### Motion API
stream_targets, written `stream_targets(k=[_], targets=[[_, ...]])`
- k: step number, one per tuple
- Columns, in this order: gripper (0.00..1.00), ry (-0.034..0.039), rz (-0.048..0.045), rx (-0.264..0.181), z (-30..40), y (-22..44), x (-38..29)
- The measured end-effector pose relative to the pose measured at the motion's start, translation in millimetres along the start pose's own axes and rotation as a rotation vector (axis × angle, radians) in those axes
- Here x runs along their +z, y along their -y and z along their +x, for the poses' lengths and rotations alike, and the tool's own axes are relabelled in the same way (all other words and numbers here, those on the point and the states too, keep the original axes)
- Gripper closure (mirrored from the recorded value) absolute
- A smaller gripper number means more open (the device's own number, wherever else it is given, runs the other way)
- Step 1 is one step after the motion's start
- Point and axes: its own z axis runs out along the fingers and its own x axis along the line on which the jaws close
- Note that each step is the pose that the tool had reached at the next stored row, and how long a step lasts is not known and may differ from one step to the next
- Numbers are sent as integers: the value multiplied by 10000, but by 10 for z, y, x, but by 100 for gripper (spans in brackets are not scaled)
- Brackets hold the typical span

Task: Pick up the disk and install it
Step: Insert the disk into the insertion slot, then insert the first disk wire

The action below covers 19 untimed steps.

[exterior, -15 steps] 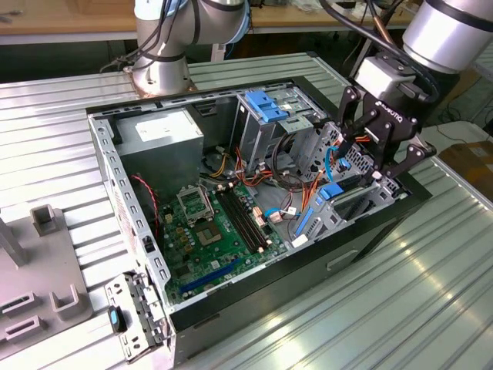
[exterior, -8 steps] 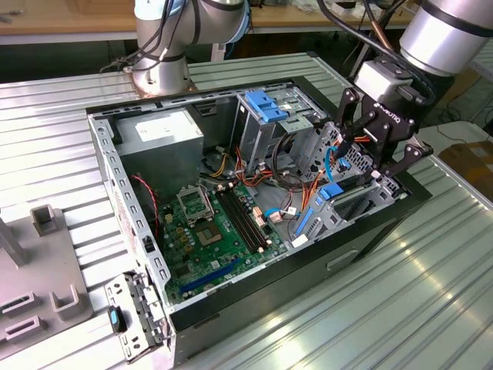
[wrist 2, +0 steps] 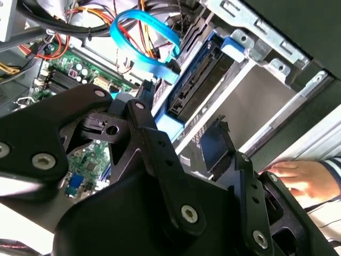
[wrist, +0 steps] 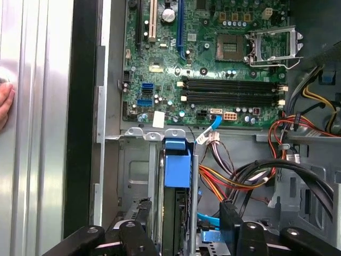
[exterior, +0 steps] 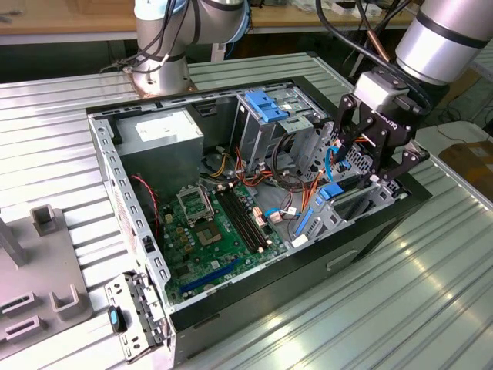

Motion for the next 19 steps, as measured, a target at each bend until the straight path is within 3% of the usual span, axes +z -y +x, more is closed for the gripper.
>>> stream_targets(k=[14, 17, 19], targets=[[38, 2, 0, 0, 0, 1, 7], [38, 4, 0, -2, -5, 104, 3], [38, 2, 0, 0, -51, 110, 2]])
